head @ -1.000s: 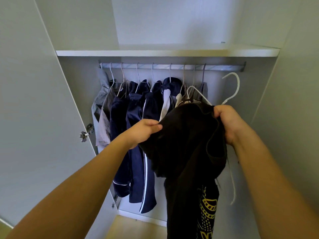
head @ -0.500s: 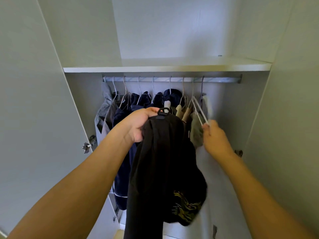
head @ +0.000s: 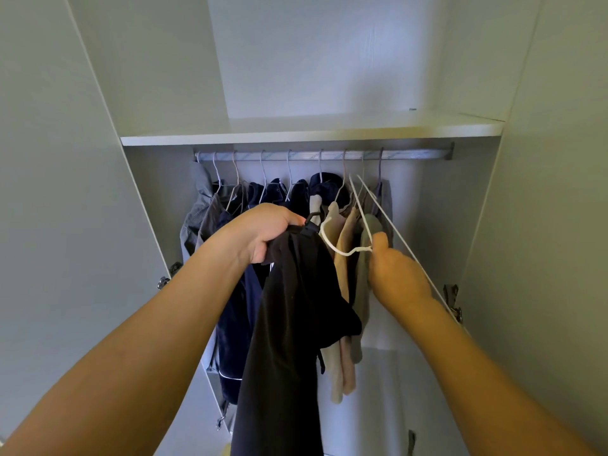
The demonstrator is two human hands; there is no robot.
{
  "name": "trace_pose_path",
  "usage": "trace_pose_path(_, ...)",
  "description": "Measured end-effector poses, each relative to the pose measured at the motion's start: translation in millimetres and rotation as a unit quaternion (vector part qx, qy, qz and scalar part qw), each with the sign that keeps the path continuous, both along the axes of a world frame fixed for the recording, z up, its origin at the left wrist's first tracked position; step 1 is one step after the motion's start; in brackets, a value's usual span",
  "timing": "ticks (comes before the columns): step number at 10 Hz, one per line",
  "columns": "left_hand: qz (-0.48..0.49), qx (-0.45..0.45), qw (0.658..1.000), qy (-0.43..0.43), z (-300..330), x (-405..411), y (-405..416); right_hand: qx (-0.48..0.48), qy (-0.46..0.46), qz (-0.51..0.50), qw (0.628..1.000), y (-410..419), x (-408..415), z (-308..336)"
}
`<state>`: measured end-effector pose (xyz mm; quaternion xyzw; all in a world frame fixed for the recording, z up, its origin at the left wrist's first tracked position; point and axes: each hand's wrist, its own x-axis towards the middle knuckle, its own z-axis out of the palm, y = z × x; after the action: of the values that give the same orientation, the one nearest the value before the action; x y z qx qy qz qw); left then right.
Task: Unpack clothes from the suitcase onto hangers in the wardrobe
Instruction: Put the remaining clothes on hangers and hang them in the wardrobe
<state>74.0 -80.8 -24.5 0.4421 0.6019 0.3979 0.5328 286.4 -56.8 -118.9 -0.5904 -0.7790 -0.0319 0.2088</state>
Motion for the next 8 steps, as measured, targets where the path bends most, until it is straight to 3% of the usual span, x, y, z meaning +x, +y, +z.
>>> trace_pose_path(2, -0.007, 0.072, 0.988, 0.139, 3.6, 5.4, -4.1, -0.04, 0.009, 0.023, 0.999, -5.2, -3.8, 10.4)
trace_pose_path(4, -0.008, 0.075, 0.975, 0.21, 13.4, 4.3, -3.7, -0.024, 0.001, 0.047, 0.999, -7.5, -1.8, 10.1)
trace_pose_path(6, -0.012, 0.091, 0.927, 0.364, 18.0, 9.5, 6.2, 0.016, -0.034, 0.078, 0.996, -5.2, 3.4, 5.4)
trace_pose_path(8, -0.064, 0.111, 0.916, 0.38, 21.5, 14.9, 4.3, 0.029, -0.04, 0.077, 0.996, -2.3, 4.6, 8.0)
